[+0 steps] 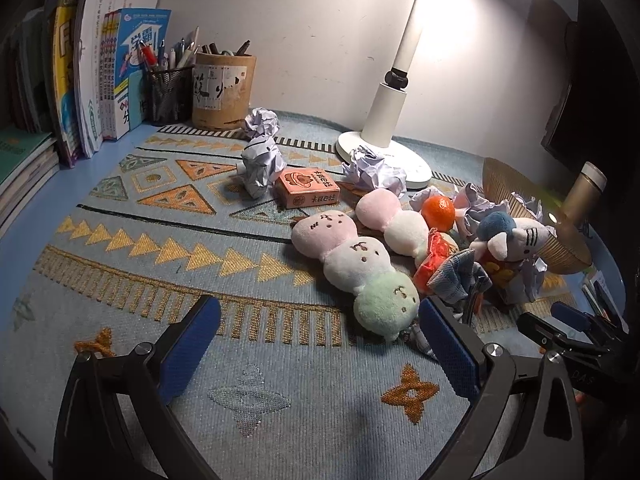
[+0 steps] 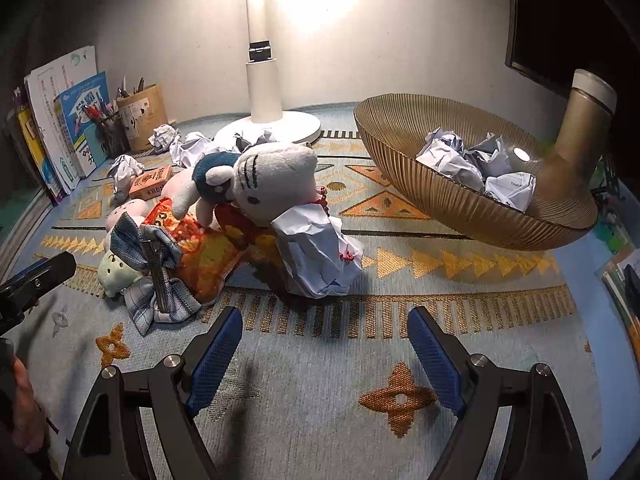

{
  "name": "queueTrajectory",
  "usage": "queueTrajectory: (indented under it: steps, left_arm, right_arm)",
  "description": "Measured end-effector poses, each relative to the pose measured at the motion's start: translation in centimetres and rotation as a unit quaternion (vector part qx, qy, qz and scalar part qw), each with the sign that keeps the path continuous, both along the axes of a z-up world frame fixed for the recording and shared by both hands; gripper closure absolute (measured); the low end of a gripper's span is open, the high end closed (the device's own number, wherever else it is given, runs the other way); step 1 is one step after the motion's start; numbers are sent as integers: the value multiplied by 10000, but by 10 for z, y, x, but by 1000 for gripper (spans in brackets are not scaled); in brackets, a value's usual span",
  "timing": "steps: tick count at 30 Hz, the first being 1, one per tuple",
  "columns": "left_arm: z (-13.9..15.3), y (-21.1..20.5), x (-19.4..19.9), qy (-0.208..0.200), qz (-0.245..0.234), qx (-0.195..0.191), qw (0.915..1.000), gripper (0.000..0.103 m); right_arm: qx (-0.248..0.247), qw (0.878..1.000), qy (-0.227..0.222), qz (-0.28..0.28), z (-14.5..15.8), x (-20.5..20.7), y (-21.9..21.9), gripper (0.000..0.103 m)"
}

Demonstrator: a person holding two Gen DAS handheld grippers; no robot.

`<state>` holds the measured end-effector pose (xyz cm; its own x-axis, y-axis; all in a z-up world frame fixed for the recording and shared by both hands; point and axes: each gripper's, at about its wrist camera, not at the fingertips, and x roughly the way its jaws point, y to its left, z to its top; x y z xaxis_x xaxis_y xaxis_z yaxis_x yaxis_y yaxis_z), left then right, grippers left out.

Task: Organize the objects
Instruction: 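Move both open tools back toward the pile, then grasp the pink-white-green plush stack with left tool while right tool grasps a paper ball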

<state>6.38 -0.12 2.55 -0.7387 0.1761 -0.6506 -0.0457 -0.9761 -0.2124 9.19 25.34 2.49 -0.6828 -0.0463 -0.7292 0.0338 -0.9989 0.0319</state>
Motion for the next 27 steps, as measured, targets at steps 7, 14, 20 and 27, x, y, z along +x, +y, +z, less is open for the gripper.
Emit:
queueTrajectory:
  steps: [7, 14, 20, 27]
  left_arm:
    - [-1, 2, 0, -25, -18, -43, 10000, 4]
    - [-3, 4, -9, -356, -30, -3, 9994, 4]
    - [-8, 9, -44, -828, 187, 327, 9959, 5]
    - [-20, 36, -65, -993, 174, -61, 9949, 10]
  right_arm:
    - [-535, 9984, -103, -165, 1, -4, 20, 20]
    - [-286, 9992, -263, 127, 1, -12, 11, 20]
    - [-347, 9990, -169, 220, 10, -24, 16, 20]
    - [-355, 9981, -291, 399, 3, -40, 13, 20]
